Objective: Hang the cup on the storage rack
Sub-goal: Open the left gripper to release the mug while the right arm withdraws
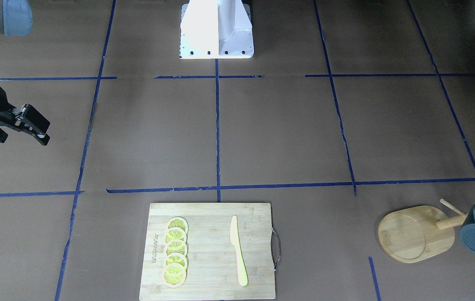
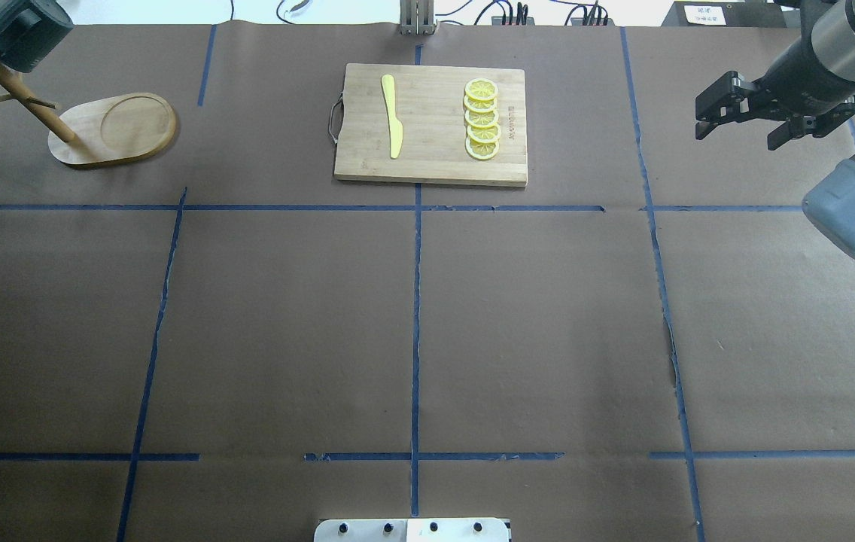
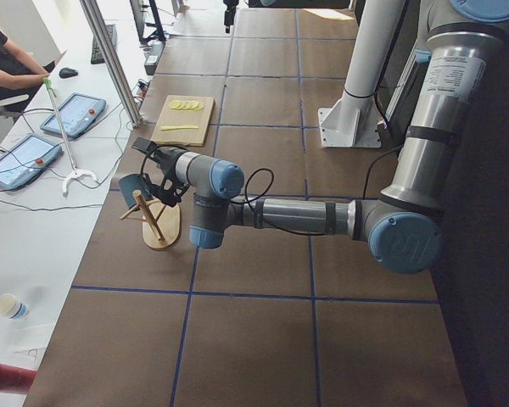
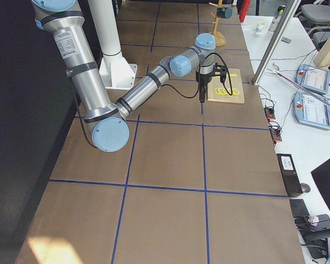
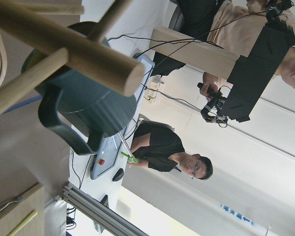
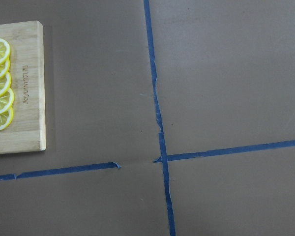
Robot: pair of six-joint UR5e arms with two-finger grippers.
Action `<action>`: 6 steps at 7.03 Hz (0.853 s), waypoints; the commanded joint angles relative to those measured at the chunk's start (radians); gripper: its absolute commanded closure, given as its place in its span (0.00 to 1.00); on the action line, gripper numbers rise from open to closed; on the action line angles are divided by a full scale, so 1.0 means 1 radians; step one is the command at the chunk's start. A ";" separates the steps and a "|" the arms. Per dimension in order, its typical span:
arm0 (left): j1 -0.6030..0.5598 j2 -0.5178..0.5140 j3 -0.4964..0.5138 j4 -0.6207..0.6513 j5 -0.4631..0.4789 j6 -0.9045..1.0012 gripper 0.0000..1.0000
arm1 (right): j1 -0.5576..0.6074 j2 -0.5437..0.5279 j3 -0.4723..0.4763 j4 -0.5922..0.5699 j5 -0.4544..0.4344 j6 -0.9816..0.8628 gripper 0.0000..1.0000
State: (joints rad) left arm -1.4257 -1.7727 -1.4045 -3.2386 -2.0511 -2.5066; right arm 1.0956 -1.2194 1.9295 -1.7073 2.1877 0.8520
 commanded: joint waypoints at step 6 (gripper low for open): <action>-0.185 0.096 -0.141 0.674 -0.066 1.689 0.00 | 0.131 -0.133 -0.035 0.002 0.003 -0.310 0.00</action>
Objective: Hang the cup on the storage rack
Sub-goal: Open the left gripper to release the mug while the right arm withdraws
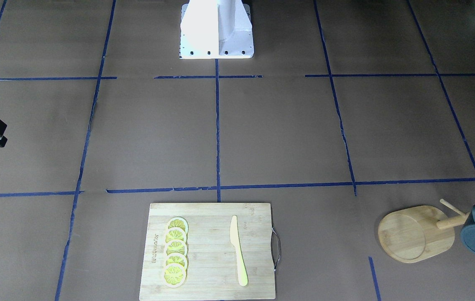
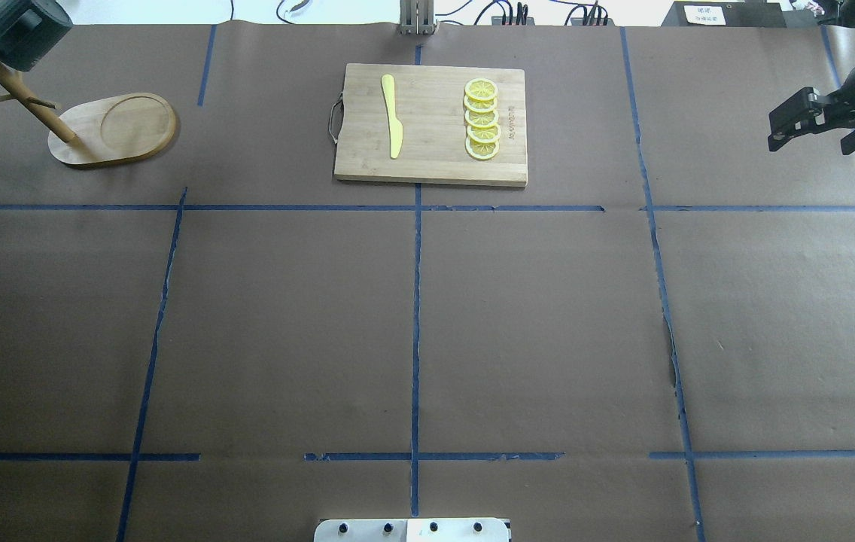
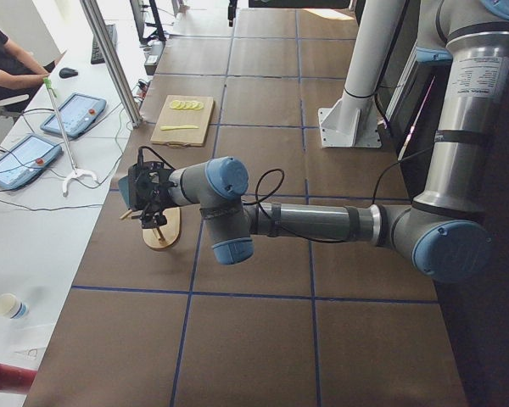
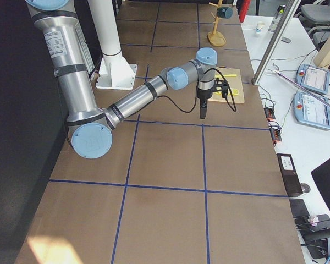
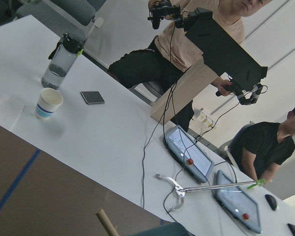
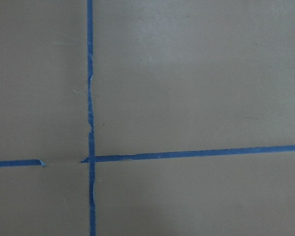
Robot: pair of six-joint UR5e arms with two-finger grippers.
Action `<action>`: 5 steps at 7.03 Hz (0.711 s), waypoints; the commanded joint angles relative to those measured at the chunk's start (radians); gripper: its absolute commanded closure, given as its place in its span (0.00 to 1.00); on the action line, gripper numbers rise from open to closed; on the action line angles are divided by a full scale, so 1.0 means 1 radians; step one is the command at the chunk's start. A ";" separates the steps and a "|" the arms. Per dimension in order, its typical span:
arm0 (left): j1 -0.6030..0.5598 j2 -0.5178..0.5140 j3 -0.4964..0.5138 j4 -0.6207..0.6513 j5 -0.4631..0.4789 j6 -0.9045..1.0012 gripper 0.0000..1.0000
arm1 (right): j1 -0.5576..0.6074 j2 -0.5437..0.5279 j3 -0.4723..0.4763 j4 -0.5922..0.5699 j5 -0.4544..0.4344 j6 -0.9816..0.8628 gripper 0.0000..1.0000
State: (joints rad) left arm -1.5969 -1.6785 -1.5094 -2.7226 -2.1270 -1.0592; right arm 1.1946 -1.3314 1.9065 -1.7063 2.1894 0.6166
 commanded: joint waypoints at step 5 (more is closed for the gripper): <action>-0.024 0.048 -0.089 0.752 0.000 0.974 0.00 | 0.238 -0.113 -0.154 0.010 0.111 -0.452 0.00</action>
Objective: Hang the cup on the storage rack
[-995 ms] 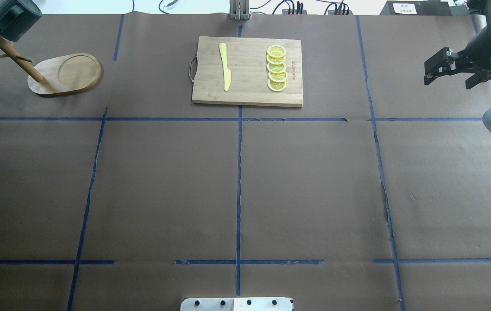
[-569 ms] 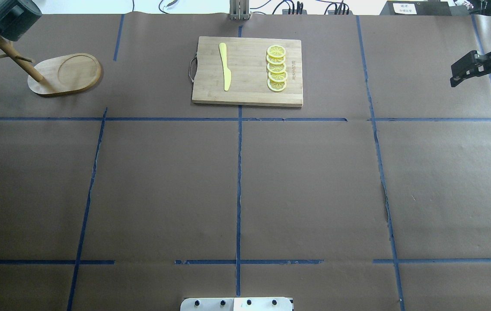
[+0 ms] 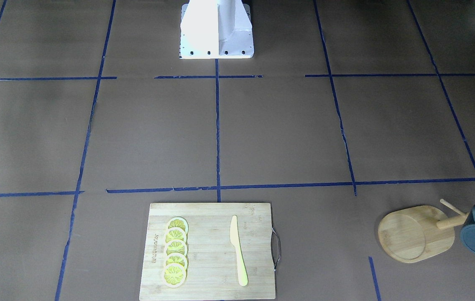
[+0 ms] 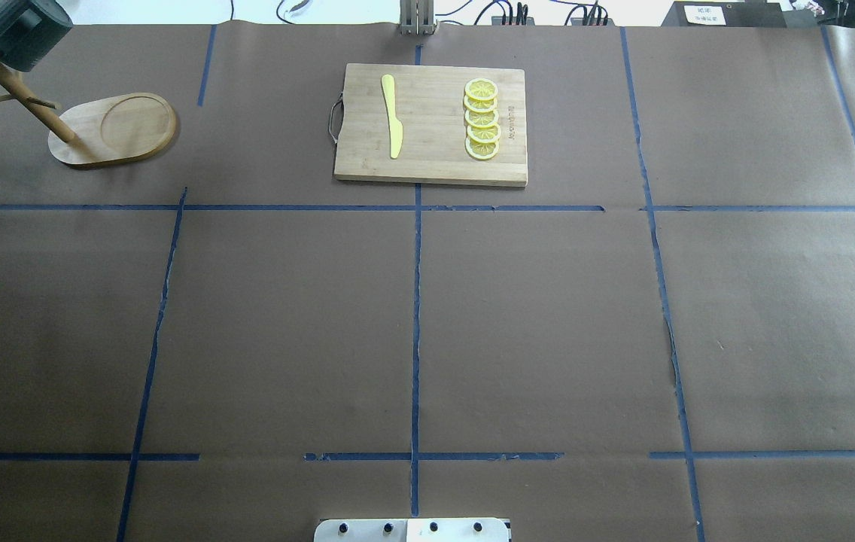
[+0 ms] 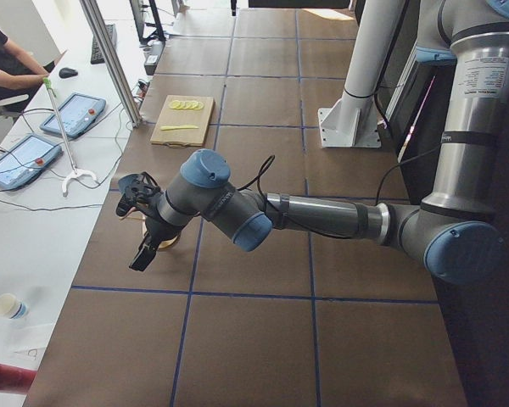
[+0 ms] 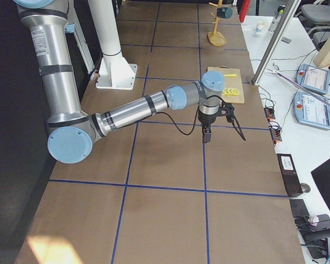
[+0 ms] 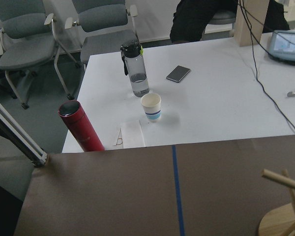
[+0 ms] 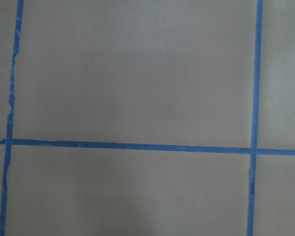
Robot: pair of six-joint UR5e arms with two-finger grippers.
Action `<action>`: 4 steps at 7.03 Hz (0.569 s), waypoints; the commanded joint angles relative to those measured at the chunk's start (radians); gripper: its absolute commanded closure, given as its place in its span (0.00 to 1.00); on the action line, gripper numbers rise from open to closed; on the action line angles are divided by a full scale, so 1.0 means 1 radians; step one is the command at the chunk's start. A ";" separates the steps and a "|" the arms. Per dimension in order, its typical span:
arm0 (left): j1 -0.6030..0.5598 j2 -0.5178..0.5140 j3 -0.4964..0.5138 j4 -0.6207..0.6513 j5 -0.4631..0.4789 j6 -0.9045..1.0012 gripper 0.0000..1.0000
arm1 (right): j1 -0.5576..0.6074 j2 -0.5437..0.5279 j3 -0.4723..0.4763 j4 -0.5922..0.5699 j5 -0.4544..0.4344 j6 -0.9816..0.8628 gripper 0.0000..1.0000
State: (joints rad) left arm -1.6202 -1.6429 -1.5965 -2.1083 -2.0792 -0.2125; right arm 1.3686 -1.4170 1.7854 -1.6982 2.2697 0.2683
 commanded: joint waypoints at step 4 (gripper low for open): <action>0.002 0.015 0.050 0.544 -0.192 0.457 0.00 | 0.231 -0.083 -0.216 0.003 0.126 -0.354 0.00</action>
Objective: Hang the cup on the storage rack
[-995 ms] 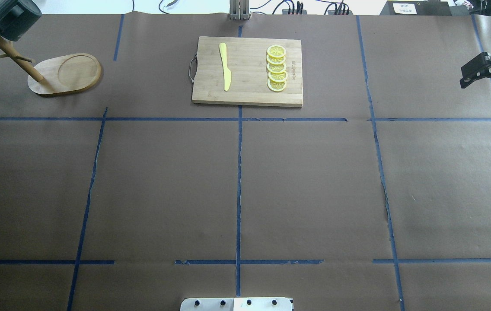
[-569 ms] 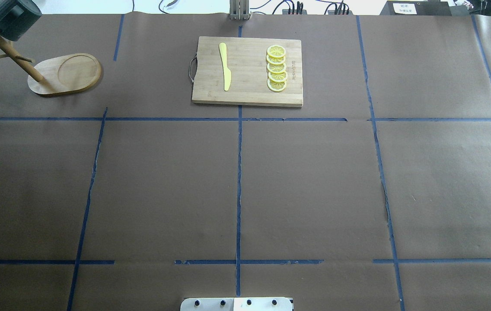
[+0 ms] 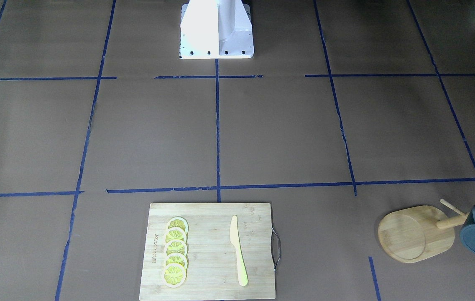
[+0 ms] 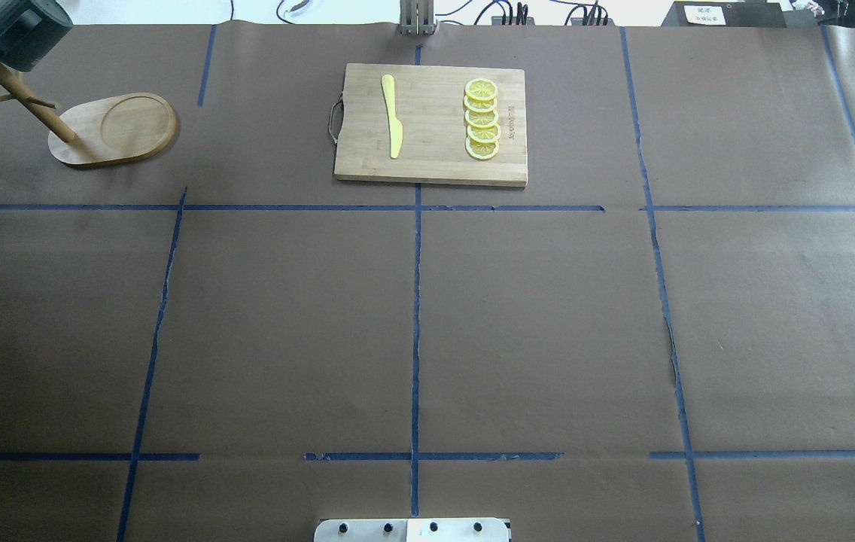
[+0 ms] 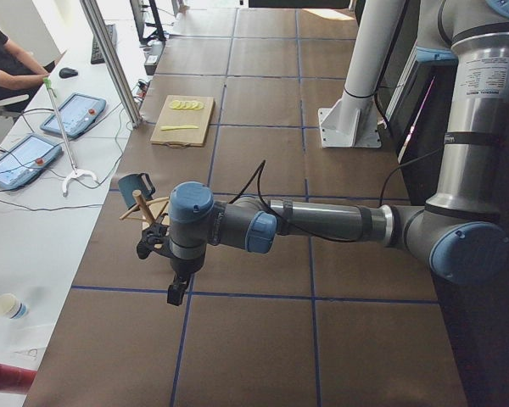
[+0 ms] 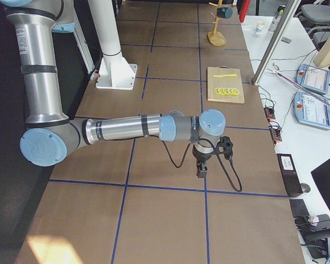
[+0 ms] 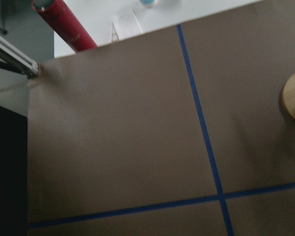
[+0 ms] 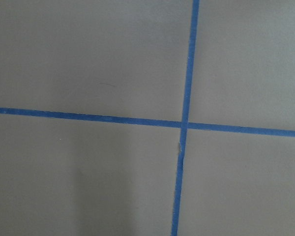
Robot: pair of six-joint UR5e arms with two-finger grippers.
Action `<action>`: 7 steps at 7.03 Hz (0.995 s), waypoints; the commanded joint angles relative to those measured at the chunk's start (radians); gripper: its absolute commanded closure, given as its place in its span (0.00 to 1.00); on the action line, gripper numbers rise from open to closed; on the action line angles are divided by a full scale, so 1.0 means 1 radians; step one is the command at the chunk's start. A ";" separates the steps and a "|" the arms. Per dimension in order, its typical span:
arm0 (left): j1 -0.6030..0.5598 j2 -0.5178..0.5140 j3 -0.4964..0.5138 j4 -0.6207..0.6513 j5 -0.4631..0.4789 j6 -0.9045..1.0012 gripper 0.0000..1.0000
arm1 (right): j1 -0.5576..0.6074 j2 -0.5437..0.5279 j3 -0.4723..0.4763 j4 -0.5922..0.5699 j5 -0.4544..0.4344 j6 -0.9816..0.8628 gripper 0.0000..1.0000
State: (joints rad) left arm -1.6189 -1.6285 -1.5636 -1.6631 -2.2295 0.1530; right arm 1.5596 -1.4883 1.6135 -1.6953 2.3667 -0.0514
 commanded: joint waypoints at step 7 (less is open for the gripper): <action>0.008 0.030 0.037 0.117 -0.064 -0.027 0.00 | 0.043 -0.114 -0.102 0.194 0.031 -0.027 0.00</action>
State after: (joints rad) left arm -1.6116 -1.5756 -1.5234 -1.5484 -2.2851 0.1763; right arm 1.6031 -1.5497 1.5388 -1.6254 2.3971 -0.0810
